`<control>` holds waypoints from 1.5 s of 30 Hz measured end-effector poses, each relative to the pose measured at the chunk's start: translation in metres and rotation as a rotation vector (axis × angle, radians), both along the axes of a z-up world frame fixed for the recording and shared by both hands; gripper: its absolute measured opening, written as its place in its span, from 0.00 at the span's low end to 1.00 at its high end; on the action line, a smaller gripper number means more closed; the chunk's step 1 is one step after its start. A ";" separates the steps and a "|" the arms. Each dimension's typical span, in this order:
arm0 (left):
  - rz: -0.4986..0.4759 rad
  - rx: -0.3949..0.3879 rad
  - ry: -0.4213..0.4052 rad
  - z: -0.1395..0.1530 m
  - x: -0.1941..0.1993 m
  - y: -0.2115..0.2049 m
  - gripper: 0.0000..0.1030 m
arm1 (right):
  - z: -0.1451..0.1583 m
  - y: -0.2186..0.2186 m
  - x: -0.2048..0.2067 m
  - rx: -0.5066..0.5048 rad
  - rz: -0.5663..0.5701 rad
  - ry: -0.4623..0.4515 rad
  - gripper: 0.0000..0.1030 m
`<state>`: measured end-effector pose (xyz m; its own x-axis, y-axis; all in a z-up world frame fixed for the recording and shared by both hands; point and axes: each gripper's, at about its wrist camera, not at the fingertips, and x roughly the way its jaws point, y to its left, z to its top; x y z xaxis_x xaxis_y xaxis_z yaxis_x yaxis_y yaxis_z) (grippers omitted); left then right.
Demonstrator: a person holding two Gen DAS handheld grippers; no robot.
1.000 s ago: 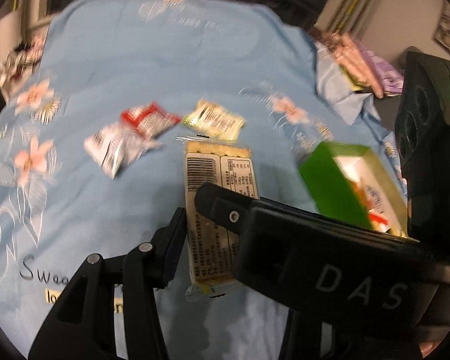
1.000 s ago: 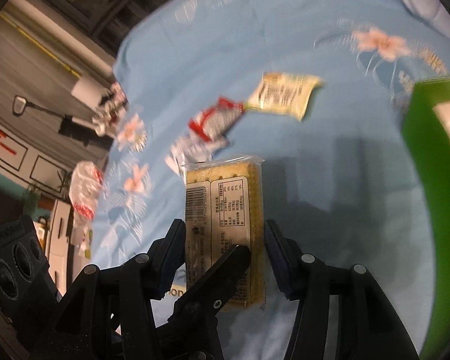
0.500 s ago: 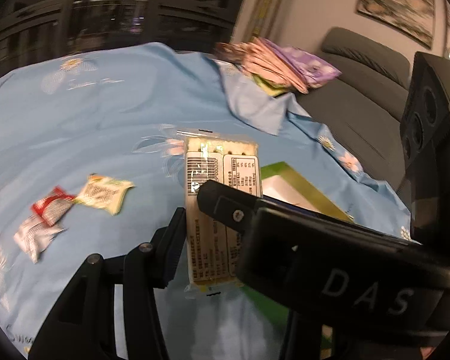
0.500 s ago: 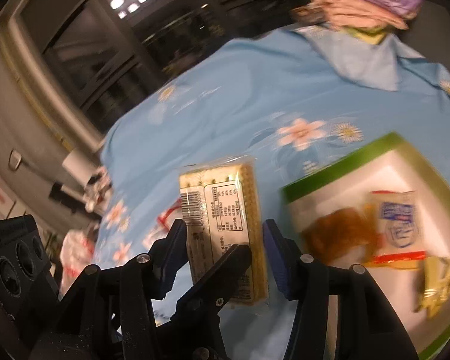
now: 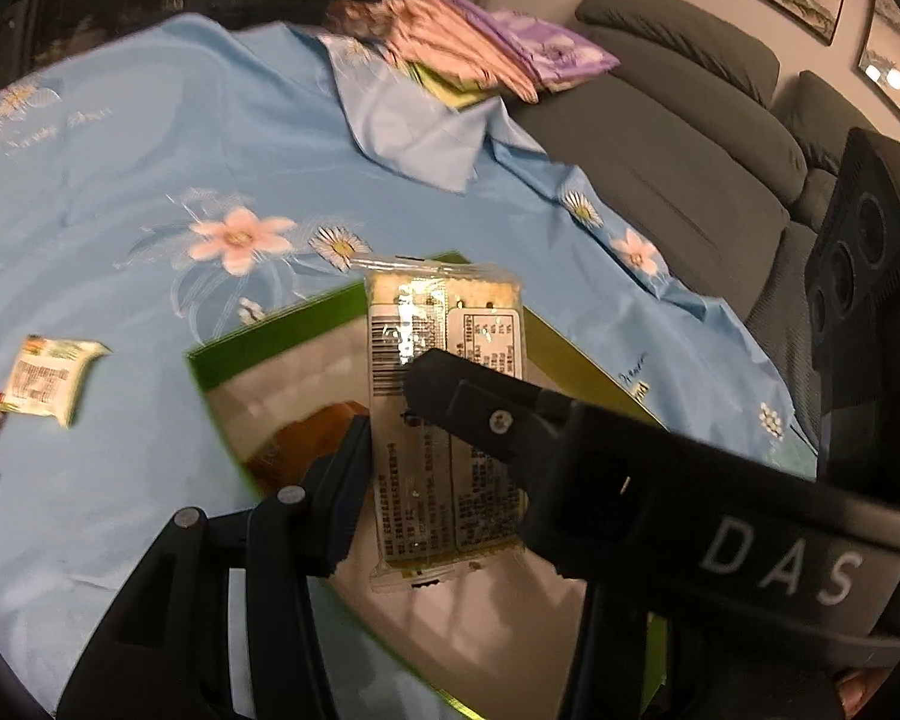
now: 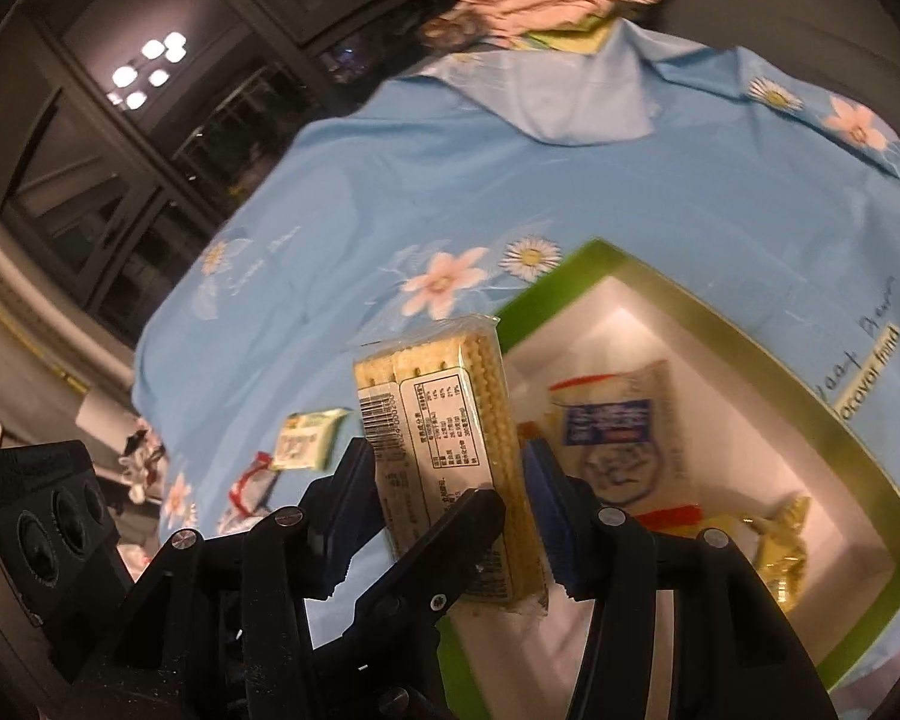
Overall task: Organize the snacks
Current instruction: 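Carry the biscuit bar packet over the green box, then lower the biscuit bar packet into the box and open the right gripper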
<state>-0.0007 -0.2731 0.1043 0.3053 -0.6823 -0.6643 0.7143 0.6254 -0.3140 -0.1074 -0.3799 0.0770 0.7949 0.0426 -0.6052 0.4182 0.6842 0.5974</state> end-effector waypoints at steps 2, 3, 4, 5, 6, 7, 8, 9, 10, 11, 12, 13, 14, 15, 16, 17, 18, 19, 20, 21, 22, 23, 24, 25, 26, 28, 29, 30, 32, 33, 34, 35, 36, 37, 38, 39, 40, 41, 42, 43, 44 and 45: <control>-0.014 0.006 0.036 -0.004 0.001 -0.007 0.47 | -0.004 -0.005 -0.002 0.006 -0.014 0.014 0.53; -0.022 0.009 0.058 -0.007 0.002 -0.010 0.47 | -0.006 -0.007 -0.004 0.010 -0.020 0.019 0.53; -0.029 0.010 0.078 -0.010 0.003 -0.012 0.47 | -0.008 -0.010 -0.005 0.014 -0.026 0.026 0.53; -0.034 0.012 0.091 -0.011 0.003 -0.015 0.47 | -0.009 -0.011 -0.006 0.016 -0.029 0.033 0.53; -0.038 0.015 0.105 -0.014 0.003 -0.017 0.47 | -0.011 -0.013 -0.007 0.017 -0.030 0.042 0.53; -0.040 0.019 0.115 -0.015 0.003 -0.018 0.47 | -0.013 -0.015 -0.007 0.018 -0.030 0.052 0.53; -0.038 0.025 0.122 -0.017 0.002 -0.019 0.47 | -0.014 -0.015 -0.006 0.019 -0.028 0.059 0.53; -0.037 0.029 0.127 -0.019 0.002 -0.020 0.47 | -0.016 -0.015 -0.006 0.023 -0.024 0.067 0.53; -0.034 0.035 0.136 -0.021 0.001 -0.020 0.47 | -0.018 -0.016 -0.005 0.030 -0.022 0.075 0.53; -0.032 0.040 0.142 -0.022 0.002 -0.020 0.47 | -0.021 -0.017 -0.004 0.037 -0.020 0.083 0.53; -0.029 0.047 0.148 -0.023 0.002 -0.021 0.47 | -0.022 -0.017 -0.003 0.042 -0.018 0.087 0.53; -0.029 0.052 0.152 -0.024 0.003 -0.021 0.46 | -0.024 -0.017 -0.003 0.048 -0.016 0.094 0.53; -0.029 0.055 0.156 -0.025 0.003 -0.020 0.46 | -0.025 -0.018 -0.002 0.051 -0.015 0.103 0.53; -0.026 0.060 0.152 -0.025 0.002 -0.020 0.45 | -0.026 -0.017 -0.001 0.052 -0.015 0.111 0.53; -0.024 0.063 0.146 -0.026 0.002 -0.020 0.45 | -0.027 -0.018 0.000 0.054 -0.017 0.119 0.53; -0.022 0.063 0.146 -0.026 0.002 -0.020 0.45 | -0.028 -0.017 0.000 0.054 -0.020 0.122 0.53; -0.019 0.063 0.148 -0.026 0.002 -0.020 0.45 | -0.028 -0.017 0.001 0.051 -0.023 0.125 0.53; -0.018 0.063 0.152 -0.027 0.003 -0.020 0.45 | -0.028 -0.017 0.001 0.048 -0.025 0.127 0.53; -0.017 0.061 0.155 -0.027 0.003 -0.019 0.45 | -0.027 -0.017 0.000 0.043 -0.028 0.131 0.53; -0.012 0.061 0.153 -0.027 0.003 -0.018 0.47 | -0.027 -0.017 0.000 0.039 -0.032 0.132 0.53; -0.007 0.060 0.148 -0.026 0.003 -0.017 0.47 | -0.027 -0.017 -0.001 0.036 -0.037 0.133 0.53; -0.002 0.060 0.144 -0.025 0.003 -0.015 0.47 | -0.026 -0.017 -0.002 0.035 -0.043 0.134 0.53; 0.003 0.060 0.139 -0.024 0.003 -0.013 0.47 | -0.026 -0.018 -0.002 0.033 -0.048 0.135 0.53; 0.010 0.061 0.132 -0.022 0.003 -0.011 0.49 | -0.026 -0.018 -0.002 0.031 -0.053 0.135 0.53; 0.018 0.060 0.121 -0.020 0.003 -0.008 0.49 | -0.025 -0.018 -0.003 0.029 -0.058 0.133 0.53; 0.036 0.056 0.099 -0.015 0.004 0.001 0.55 | -0.024 -0.018 -0.003 0.018 -0.065 0.131 0.53; 0.047 0.049 0.089 -0.012 0.004 0.006 0.57 | -0.022 -0.017 -0.003 0.009 -0.069 0.131 0.54; 0.061 0.039 0.081 -0.009 0.004 0.013 0.60 | -0.020 -0.015 -0.003 -0.004 -0.074 0.130 0.55; 0.091 0.019 0.069 -0.002 0.005 0.028 0.64 | -0.016 -0.012 -0.003 -0.018 -0.078 0.123 0.60; 0.108 0.009 0.063 0.001 0.006 0.036 0.66 | -0.014 -0.010 -0.002 -0.026 -0.078 0.119 0.63; 0.130 0.000 0.053 0.005 0.007 0.048 0.69 | -0.013 -0.009 -0.002 -0.032 -0.077 0.115 0.64; 0.154 -0.007 0.044 0.007 0.007 0.058 0.72 | -0.011 -0.007 -0.001 -0.038 -0.077 0.111 0.67; 0.181 -0.013 0.035 0.009 0.008 0.069 0.78 | -0.010 -0.005 0.000 -0.044 -0.076 0.106 0.70; 0.205 -0.016 0.028 0.010 0.009 0.078 0.83 | -0.007 -0.002 0.001 -0.052 -0.074 0.100 0.72; 0.239 -0.018 0.020 0.011 0.010 0.091 0.85 | -0.005 0.001 0.002 -0.060 -0.073 0.092 0.76; 0.278 -0.018 0.014 0.011 0.011 0.106 0.87 | -0.004 0.003 0.004 -0.066 -0.072 0.087 0.79; 0.307 -0.014 0.013 0.010 0.012 0.118 0.88 | -0.002 0.006 0.005 -0.075 -0.070 0.082 0.79; 0.355 0.002 0.018 0.008 0.015 0.135 0.88 | 0.000 0.009 0.007 -0.085 -0.067 0.079 0.80; 0.386 0.016 0.022 0.006 0.016 0.146 0.88 | 0.002 0.014 0.010 -0.098 -0.064 0.078 0.81; 0.420 0.032 0.024 0.004 0.017 0.158 0.89 | 0.004 0.019 0.013 -0.112 -0.060 0.078 0.81; 0.458 0.053 0.025 0.001 0.019 0.172 0.89 | 0.006 0.024 0.016 -0.126 -0.054 0.078 0.82; 0.500 0.075 0.024 -0.002 0.021 0.187 0.91 | 0.008 0.030 0.020 -0.142 -0.045 0.079 0.83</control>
<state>0.0202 -0.0865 0.1025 0.5670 -0.4067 -0.7164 0.3149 0.9106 -0.2677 -0.0877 -0.3494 0.0847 0.7438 -0.0821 -0.6634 0.4922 0.7387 0.4604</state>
